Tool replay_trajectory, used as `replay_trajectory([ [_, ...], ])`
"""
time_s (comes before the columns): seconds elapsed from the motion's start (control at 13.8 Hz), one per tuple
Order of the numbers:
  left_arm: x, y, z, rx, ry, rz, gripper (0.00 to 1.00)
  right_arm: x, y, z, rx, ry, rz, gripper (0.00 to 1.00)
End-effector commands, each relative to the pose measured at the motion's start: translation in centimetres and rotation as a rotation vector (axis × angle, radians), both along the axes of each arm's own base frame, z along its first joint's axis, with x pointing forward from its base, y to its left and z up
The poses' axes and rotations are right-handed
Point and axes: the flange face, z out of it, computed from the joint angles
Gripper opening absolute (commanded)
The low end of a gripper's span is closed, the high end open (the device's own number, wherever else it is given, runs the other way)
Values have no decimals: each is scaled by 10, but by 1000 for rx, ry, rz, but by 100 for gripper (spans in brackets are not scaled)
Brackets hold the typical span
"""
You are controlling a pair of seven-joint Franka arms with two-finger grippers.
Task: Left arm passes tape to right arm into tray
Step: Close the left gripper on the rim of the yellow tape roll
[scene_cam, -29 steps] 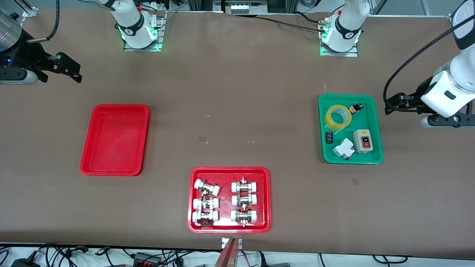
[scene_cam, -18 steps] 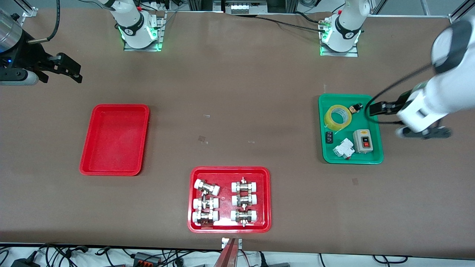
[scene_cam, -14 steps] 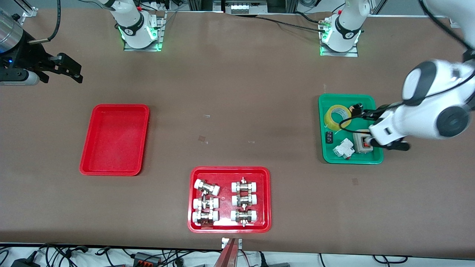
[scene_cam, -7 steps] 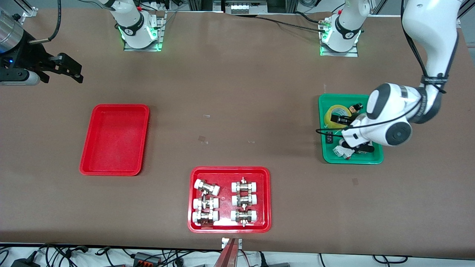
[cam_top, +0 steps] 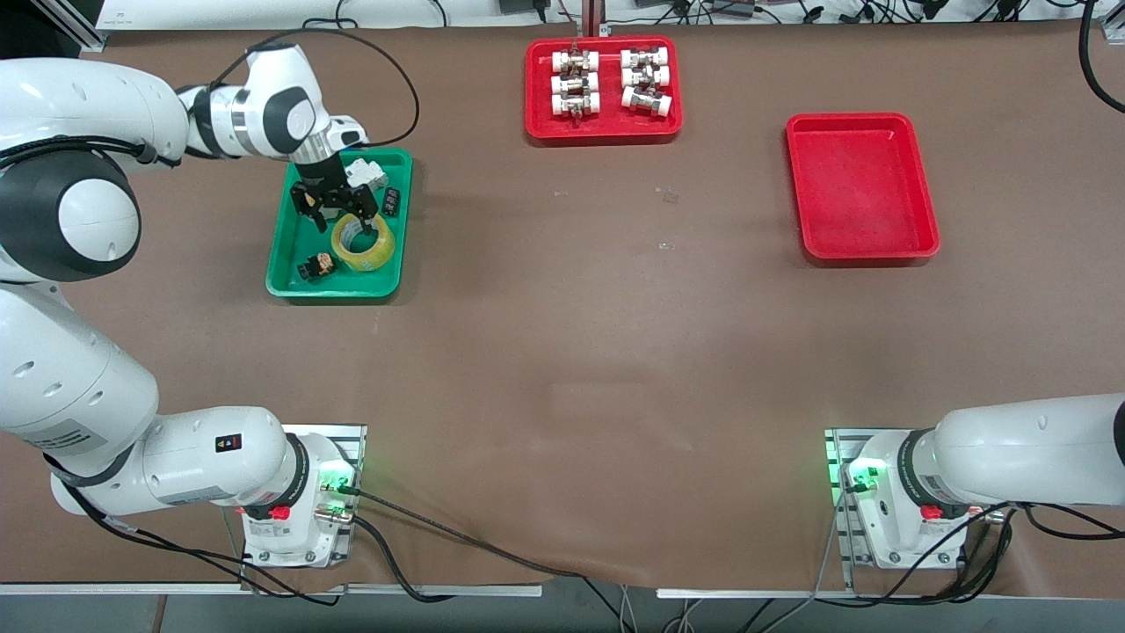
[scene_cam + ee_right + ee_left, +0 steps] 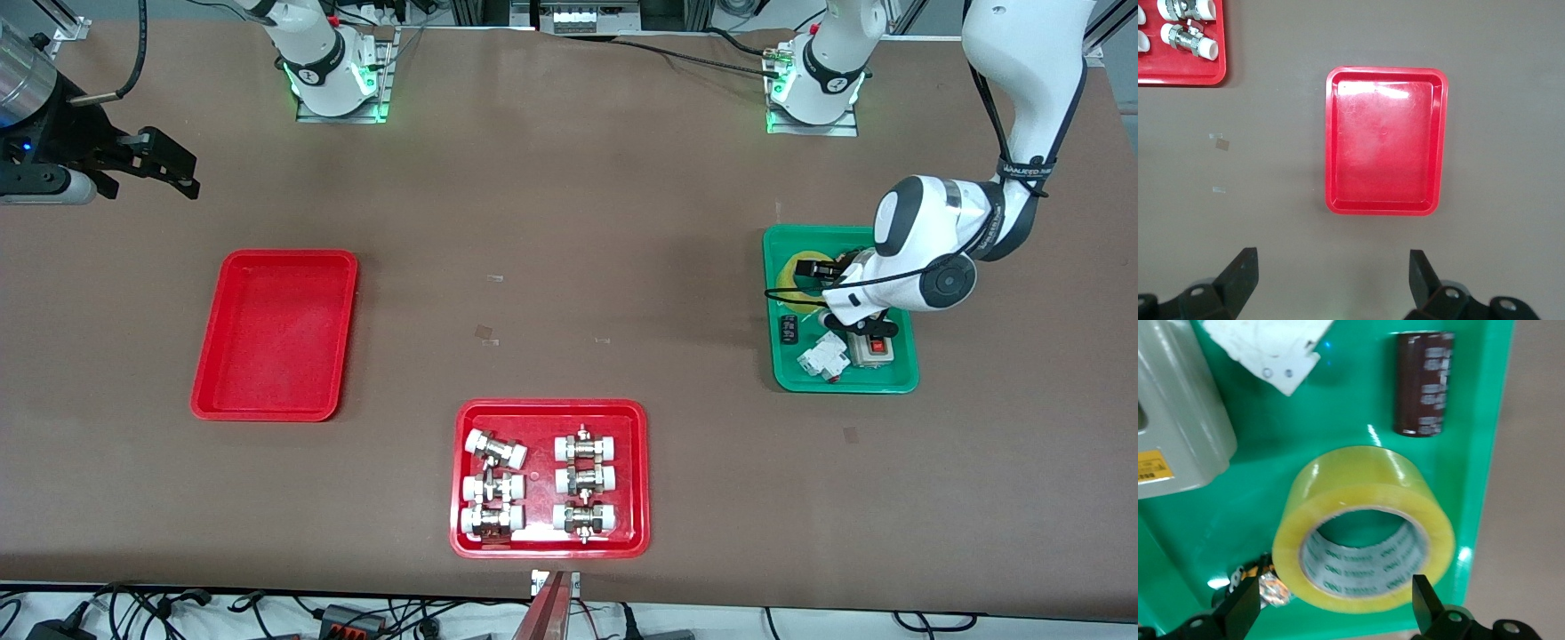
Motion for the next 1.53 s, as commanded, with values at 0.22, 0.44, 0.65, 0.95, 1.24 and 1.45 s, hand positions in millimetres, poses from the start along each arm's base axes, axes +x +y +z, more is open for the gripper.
replay_trajectory([
  [0.22, -11, 6, 4, 41, -33, -62, 100, -1, 3, 4, 2, 4, -8, 100],
  [0.44, -17, 5, -6, 36, -56, -62, 98, -2, 3, 5, 2, 1, -8, 100],
  [0.65, -21, 4, -13, 26, -88, -75, 91, -2, 3, 6, 2, 1, -9, 100],
  [0.95, -21, 5, -12, 32, -86, -127, 35, -2, 4, 6, 2, 0, -6, 100],
  [1.24, -18, 5, -6, 17, -93, -180, 3, -2, 4, 7, 2, 0, -8, 100],
  [1.45, -7, 4, 18, 21, -85, -210, 1, -3, 4, 8, 4, -3, -8, 100],
])
